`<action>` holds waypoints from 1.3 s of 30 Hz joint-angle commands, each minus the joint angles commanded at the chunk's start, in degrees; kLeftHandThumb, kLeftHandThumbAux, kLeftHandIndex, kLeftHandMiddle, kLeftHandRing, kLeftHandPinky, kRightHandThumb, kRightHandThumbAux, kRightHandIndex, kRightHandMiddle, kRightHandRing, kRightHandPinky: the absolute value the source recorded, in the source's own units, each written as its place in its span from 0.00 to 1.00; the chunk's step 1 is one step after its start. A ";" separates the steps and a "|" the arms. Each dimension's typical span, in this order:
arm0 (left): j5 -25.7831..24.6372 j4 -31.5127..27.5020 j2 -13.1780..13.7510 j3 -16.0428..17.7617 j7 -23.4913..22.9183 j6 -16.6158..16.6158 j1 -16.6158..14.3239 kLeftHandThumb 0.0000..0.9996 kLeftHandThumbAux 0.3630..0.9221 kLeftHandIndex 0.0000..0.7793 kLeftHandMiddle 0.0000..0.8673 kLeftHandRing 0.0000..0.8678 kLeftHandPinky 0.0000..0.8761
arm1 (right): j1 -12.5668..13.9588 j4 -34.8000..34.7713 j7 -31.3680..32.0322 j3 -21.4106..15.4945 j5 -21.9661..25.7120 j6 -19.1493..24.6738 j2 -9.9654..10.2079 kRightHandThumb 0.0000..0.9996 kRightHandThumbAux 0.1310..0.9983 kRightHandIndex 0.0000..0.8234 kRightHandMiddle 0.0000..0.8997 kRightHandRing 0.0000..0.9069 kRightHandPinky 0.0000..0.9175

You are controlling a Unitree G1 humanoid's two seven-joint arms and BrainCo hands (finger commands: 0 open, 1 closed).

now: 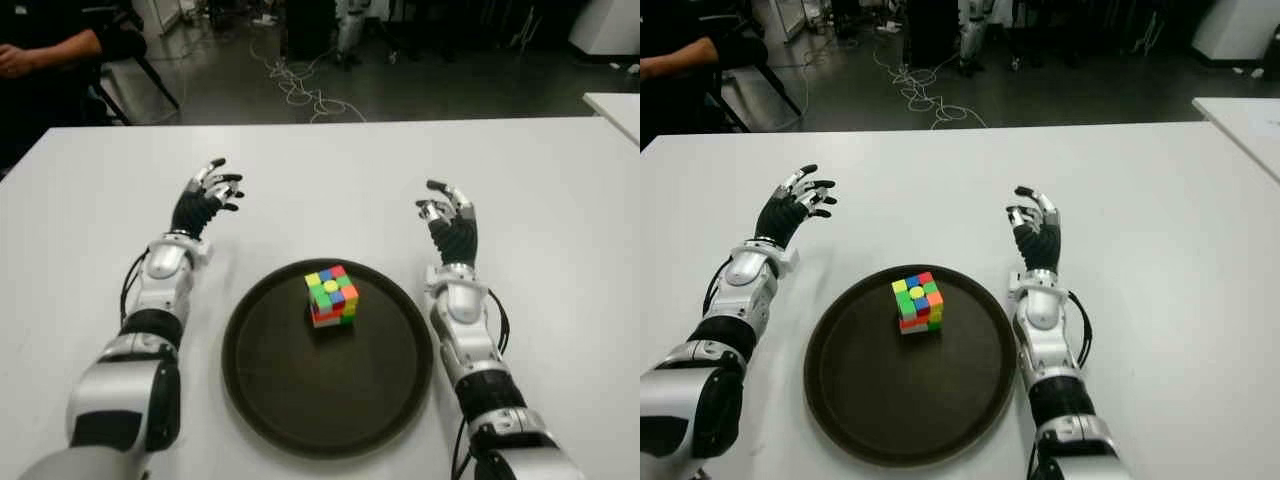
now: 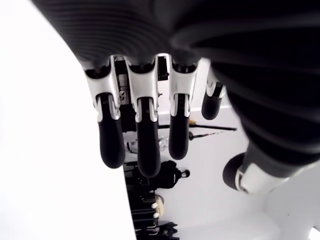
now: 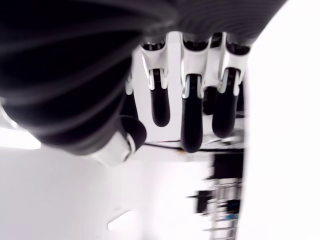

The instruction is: Pick up the Rubik's Cube and put it in the plate

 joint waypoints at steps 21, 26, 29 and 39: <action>-0.12 0.40 0.69 0.27 -0.92 0.13 -0.24 0.34 0.45 0.15 0.33 0.42 0.49 | 0.36 0.29 0.09 0.69 -1.28 -2.67 -0.35 0.67 0.70 0.49 0.36 0.44 0.47; -0.13 0.50 0.68 0.23 -1.05 0.10 -0.33 0.34 0.45 0.14 0.34 0.43 0.50 | 0.21 0.43 0.10 0.67 -1.43 -2.81 -0.45 0.67 0.70 0.49 0.37 0.44 0.46; -0.11 0.52 0.59 0.20 -1.00 0.06 -0.37 0.34 0.46 0.14 0.34 0.43 0.50 | 0.08 0.60 0.18 0.58 -1.45 -2.81 -0.56 0.66 0.70 0.49 0.36 0.43 0.44; 0.05 0.65 0.22 0.02 -0.63 0.37 -0.61 0.33 0.46 0.14 0.34 0.43 0.50 | -0.37 1.85 1.25 0.33 -1.14 -3.59 -1.23 0.66 0.70 0.48 0.34 0.37 0.39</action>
